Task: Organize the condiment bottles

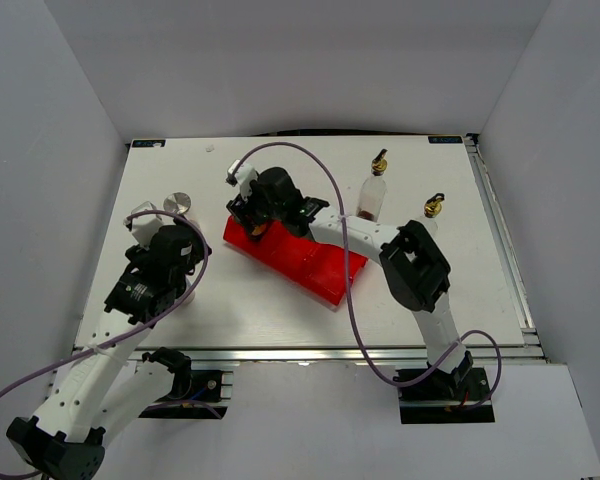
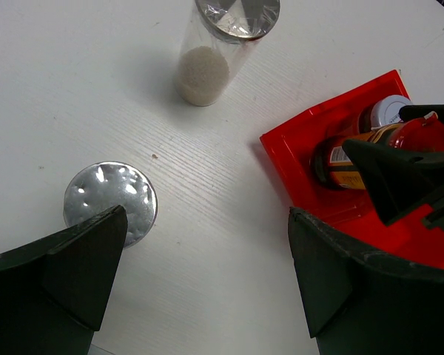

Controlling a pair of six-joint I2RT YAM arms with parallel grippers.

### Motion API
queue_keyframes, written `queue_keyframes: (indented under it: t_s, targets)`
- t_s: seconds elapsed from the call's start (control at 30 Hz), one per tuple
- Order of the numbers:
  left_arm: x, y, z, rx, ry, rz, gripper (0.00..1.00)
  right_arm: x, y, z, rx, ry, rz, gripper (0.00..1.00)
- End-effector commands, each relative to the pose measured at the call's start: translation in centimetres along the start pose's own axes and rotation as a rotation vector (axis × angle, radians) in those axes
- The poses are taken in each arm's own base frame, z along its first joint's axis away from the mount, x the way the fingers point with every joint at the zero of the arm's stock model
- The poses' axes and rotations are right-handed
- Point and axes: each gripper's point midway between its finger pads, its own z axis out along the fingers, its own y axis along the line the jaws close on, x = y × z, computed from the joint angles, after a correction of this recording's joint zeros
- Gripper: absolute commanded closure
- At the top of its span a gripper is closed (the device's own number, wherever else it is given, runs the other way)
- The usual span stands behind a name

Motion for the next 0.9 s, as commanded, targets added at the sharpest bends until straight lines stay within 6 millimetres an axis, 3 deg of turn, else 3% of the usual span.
queue_keyframes:
  t_s: [0.0, 0.1, 0.2, 0.23, 0.37, 0.63, 0.77, 0.87]
  targets:
    - [-0.1, 0.0, 0.0, 0.008, -0.006, -0.012, 0.02, -7.3, -2.0, -0.7, 0.089, -0.209, -0.024, 0.89]
    - [0.0, 0.0, 0.0, 0.005, -0.005, -0.010, 0.02, -6.1, -2.0, -0.1, 0.089, -0.184, -0.018, 0.79]
    - [-0.1, 0.1, 0.0, 0.004, -0.007, -0.011, 0.02, -5.6, -1.8, 0.0, 0.082, -0.173, -0.003, 0.50]
    - [-0.1, 0.0, -0.1, 0.006, -0.009, -0.013, 0.02, -5.5, -1.7, 0.1, 0.081, -0.170, 0.000, 0.34]
    - [-0.2, 0.1, 0.0, -0.002, -0.009, -0.011, 0.02, -5.7, -1.7, -0.3, 0.081, -0.175, 0.011, 0.12]
    - [-1.0, 0.2, -0.1, -0.021, -0.033, -0.024, 0.02, -9.1, -1.7, -3.6, 0.080, -0.226, 0.004, 0.11]
    - [-1.2, -0.2, 0.0, -0.018, -0.035, -0.043, 0.02, -11.6, -3.3, -7.0, 0.171, -0.250, 0.000, 0.11]
    - [-0.6, -0.3, 0.4, -0.016, -0.020, -0.044, 0.02, -14.3, -6.3, -12.4, 0.352, -0.305, -0.011, 0.11]
